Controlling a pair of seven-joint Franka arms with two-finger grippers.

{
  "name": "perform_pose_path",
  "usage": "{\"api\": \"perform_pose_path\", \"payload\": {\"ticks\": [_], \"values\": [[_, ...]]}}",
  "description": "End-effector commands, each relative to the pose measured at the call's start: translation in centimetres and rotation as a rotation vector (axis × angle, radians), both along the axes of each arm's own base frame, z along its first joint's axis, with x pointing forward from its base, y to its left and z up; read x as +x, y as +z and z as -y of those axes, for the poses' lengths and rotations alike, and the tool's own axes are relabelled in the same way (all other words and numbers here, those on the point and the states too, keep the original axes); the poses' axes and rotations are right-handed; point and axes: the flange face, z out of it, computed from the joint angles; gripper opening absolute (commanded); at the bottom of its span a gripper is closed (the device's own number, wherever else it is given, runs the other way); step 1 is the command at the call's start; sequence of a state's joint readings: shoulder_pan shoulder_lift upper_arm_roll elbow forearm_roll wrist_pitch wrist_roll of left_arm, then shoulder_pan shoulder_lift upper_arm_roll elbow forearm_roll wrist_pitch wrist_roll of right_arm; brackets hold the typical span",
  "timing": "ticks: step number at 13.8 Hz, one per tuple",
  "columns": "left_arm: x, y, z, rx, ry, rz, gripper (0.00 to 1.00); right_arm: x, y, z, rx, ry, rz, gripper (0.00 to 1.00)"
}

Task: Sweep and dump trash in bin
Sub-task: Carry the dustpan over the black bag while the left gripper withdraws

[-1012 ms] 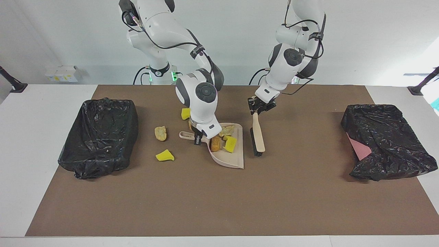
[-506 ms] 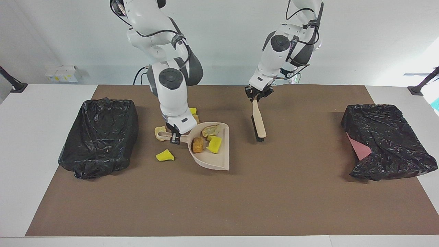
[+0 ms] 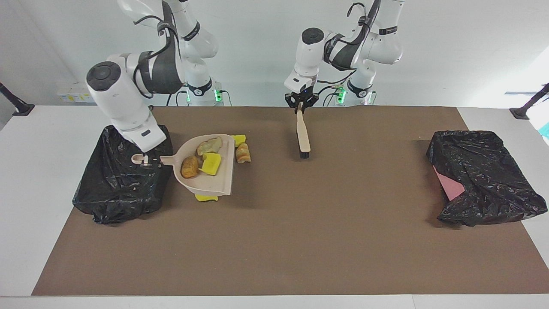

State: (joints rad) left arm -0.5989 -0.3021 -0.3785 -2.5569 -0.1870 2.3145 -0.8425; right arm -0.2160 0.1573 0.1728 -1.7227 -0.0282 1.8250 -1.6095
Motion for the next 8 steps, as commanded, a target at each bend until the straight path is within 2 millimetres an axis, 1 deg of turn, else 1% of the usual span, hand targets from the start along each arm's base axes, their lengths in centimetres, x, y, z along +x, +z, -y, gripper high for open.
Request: {"api": "perform_pose_path", "payload": {"ticks": [1, 2, 3, 4, 5, 6, 7, 8], "values": [[-2.5, -1.3, 0.0, -0.036, 0.028, 0.060, 0.00, -1.9, 0.6, 6.6, 0.033, 0.073, -0.004, 0.00], [-3.0, -1.7, 0.1, -0.042, 0.035, 0.063, 0.00, -2.5, 0.8, 9.7, 0.031, 0.098, 0.002, 0.00], [-2.9, -1.8, 0.1, -0.039, 0.045, 0.059, 0.00, -3.4, 1.1, 13.0, 0.015, 0.107, 0.009, 0.00], [-2.9, -2.0, 0.1, -0.035, 0.048, 0.054, 0.00, -4.2, 1.2, 15.7, 0.010, 0.113, 0.015, 0.00], [-2.6, -2.0, -0.1, -0.034, 0.061, 0.053, 0.23, -5.1, 1.6, 17.9, -0.015, 0.124, 0.021, 0.00], [-2.4, -2.3, -0.1, -0.032, 0.068, 0.046, 0.72, -5.9, 1.7, 20.1, -0.069, 0.120, 0.020, 0.00], [-2.2, -2.2, 0.0, -0.036, 0.069, 0.048, 1.00, -6.5, 1.6, 21.9, -0.126, 0.116, 0.020, 0.00], [-1.9, -2.2, 0.0, -0.036, 0.076, 0.045, 1.00, -6.9, 1.7, 22.8, -0.177, 0.121, 0.033, 0.00]]}}
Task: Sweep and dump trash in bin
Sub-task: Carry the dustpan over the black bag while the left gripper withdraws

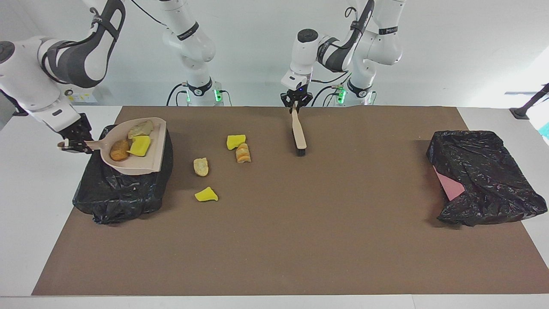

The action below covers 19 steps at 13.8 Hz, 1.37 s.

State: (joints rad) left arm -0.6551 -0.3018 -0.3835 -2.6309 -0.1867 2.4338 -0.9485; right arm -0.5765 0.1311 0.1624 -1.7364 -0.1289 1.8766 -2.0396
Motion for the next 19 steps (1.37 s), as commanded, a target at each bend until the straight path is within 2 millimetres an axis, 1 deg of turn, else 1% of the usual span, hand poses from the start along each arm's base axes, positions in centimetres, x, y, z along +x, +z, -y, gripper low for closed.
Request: {"api": "perform_pose_path", "payload": {"ticks": [1, 3, 4, 5, 7, 8, 10, 11, 12, 13, 15, 16, 18, 19], "values": [[1.1, 0.0, -0.1, -0.008, 0.028, 0.010, 1.00, -1.6, 0.1, 1.5, -0.123, 0.030, 0.036, 0.00], [4.2, 0.9, -0.7, -0.015, 0.078, 0.007, 1.00, -1.7, -0.2, 1.9, -0.203, 0.060, 0.048, 0.00], [6.1, 1.8, -0.8, -0.021, 0.094, 0.001, 1.00, -1.4, -0.4, 1.4, -0.248, 0.085, 0.046, 0.00], [8.2, 2.5, -1.3, -0.015, 0.098, -0.013, 1.00, -1.3, -0.5, 1.2, -0.297, 0.088, 0.039, 0.00], [12.6, 3.8, -2.5, -0.021, 0.071, -0.026, 1.00, -0.5, -0.9, -2.4, -0.385, 0.115, 0.021, 0.00], [14.9, 4.5, -3.5, -0.031, 0.059, -0.021, 1.00, -0.7, -1.0, -3.0, -0.425, 0.102, 0.017, 0.00], [19.3, 5.9, -5.9, -0.043, 0.024, -0.017, 1.00, -0.3, -1.1, -5.4, -0.490, 0.111, 0.013, 0.00], [21.4, 6.7, -7.3, -0.047, 0.001, -0.020, 1.00, -0.5, -1.0, -5.9, -0.510, 0.116, 0.016, 0.00], [23.4, 7.7, -8.9, -0.051, -0.016, -0.019, 1.00, -0.5, -0.9, -7.2, -0.527, 0.138, 0.021, 0.00], [25.1, 8.5, -10.5, -0.053, -0.040, -0.024, 1.00, -0.7, -0.7, -8.2, -0.546, 0.132, 0.030, 0.00], [28.2, 9.7, -14.2, -0.058, -0.095, -0.024, 1.00, -1.7, -1.0, -9.7, -0.607, 0.116, 0.041, 0.00], [29.7, 10.3, -16.1, -0.061, -0.113, -0.018, 1.00, -2.2, -1.3, -10.2, -0.634, 0.101, 0.048, 0.00], [31.7, 11.7, -19.8, -0.036, -0.104, 0.014, 1.00, -3.1, -1.4, -11.2, -0.680, 0.077, 0.066, 0.00], [32.1, 12.3, -20.2, -0.006, -0.117, 0.029, 1.00, -3.4, -1.2, -11.9, -0.707, 0.072, 0.078, 0.00]]}}
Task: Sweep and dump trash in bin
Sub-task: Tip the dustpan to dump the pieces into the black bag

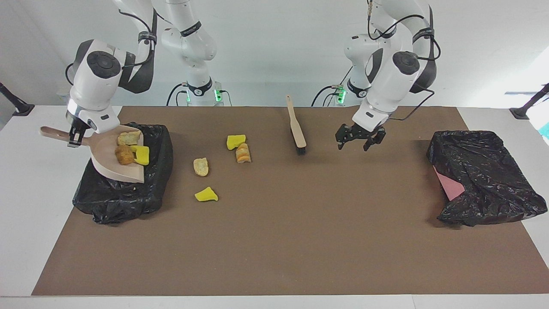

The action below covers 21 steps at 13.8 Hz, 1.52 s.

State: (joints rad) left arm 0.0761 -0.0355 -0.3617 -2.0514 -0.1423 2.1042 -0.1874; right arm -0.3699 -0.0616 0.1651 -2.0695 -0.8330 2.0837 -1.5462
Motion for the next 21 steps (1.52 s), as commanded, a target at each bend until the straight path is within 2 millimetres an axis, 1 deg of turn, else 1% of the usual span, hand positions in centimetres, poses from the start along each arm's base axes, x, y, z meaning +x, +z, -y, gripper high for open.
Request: {"api": "perform_pose_path", "payload": {"ticks": [1, 3, 4, 5, 6, 8, 11, 12, 13, 14, 15, 16, 17, 19, 20, 21], "values": [[1.1, 1.5, -0.8, 0.044, -0.026, -0.005, 1.00, -1.8, 0.8, -1.9, -0.082, -0.010, 0.037, 0.00], [1.3, 2.5, -1.0, 0.045, -0.023, -0.009, 1.00, -2.4, 1.5, -2.4, -0.123, -0.067, 0.056, 0.00], [1.6, 2.6, -1.8, 0.045, -0.008, -0.007, 1.00, -2.5, 1.8, -3.1, -0.136, -0.075, 0.062, 0.00], [2.0, 2.9, -3.3, 0.044, 0.020, -0.003, 1.00, -2.8, 2.1, -3.2, -0.155, -0.092, 0.064, 0.00], [2.3, 3.4, -4.2, 0.042, 0.035, 0.007, 1.00, -3.0, 2.6, -3.2, -0.181, -0.105, 0.076, 0.00], [2.8, 4.5, -5.5, 0.040, 0.055, 0.015, 1.00, -3.3, 3.3, -3.3, -0.214, -0.130, 0.104, 0.00], [3.3, 6.4, -7.3, 0.039, 0.080, -0.002, 1.00, -3.8, 4.1, -3.0, -0.234, -0.155, 0.101, 0.00], [4.0, 6.6, -8.8, 0.036, 0.101, -0.002, 1.00, -4.0, 4.5, -3.0, -0.240, -0.163, 0.101, 0.00], [4.1, 7.2, -9.8, 0.036, 0.103, 0.007, 1.00, -4.1, 4.9, -2.9, -0.243, -0.170, 0.105, 0.00], [4.5, 8.1, -11.6, 0.036, 0.108, 0.018, 1.00, -4.1, 5.6, -3.0, -0.248, -0.175, 0.111, 0.00], [4.6, 8.7, -12.4, 0.039, 0.082, 0.017, 1.00, -4.1, 6.5, -2.8, -0.255, -0.188, 0.113, 0.00], [4.7, 9.4, -13.7, 0.042, 0.067, 0.022, 1.00, -4.1, 7.0, -2.9, -0.262, -0.197, 0.113, 0.00], [4.7, 9.8, -14.6, 0.044, 0.056, 0.026, 1.00, -4.1, 7.6, -3.0, -0.267, -0.204, 0.113, 0.00], [4.4, 10.8, -15.3, 0.047, 0.050, 0.029, 1.00, -3.8, 8.7, -2.9, -0.260, -0.202, 0.119, 0.00], [4.4, 12.0, -15.5, 0.046, 0.052, 0.024, 1.00, -3.4, 9.0, -3.1, -0.251, -0.206, 0.131, 0.00], [4.3, 12.8, -15.8, 0.048, 0.055, 0.014, 1.00, -2.9, 9.1, -4.0, -0.243, -0.200, 0.141, 0.00]]}}
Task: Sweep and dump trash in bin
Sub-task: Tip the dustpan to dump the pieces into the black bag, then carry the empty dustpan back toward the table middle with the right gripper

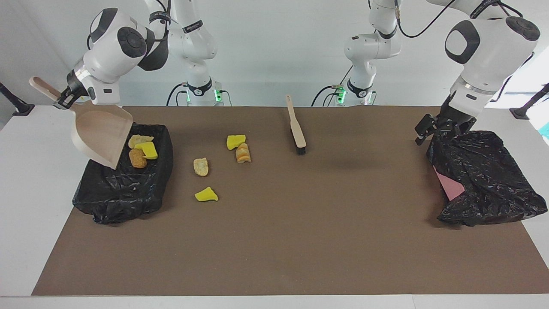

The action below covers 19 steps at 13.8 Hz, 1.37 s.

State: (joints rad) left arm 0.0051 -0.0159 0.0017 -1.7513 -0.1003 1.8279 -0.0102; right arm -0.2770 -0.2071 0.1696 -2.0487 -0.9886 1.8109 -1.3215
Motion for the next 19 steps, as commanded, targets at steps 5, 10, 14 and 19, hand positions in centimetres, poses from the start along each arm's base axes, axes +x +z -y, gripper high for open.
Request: {"api": "perform_pose_path", "payload": {"ticks": [5, 10, 14, 19], "values": [[-1.3, 5.4, 0.1, 0.097, -0.129, -0.017, 1.00, 3.4, 1.2, -5.8, 0.168, -0.162, 0.114, 0.00], [-3.5, 6.7, 0.1, 0.090, -0.119, -0.049, 1.00, 7.2, -0.3, -14.8, 0.293, -0.399, 0.268, 0.00], [-5.6, 5.8, 0.2, 0.087, -0.137, -0.120, 1.00, 12.4, -2.2, -22.7, 0.408, -0.677, 0.421, 0.00], [-5.7, 5.0, 0.3, 0.086, -0.134, -0.138, 1.00, 14.5, -3.8, -30.7, 0.545, -0.964, 0.566, 0.00]]}}
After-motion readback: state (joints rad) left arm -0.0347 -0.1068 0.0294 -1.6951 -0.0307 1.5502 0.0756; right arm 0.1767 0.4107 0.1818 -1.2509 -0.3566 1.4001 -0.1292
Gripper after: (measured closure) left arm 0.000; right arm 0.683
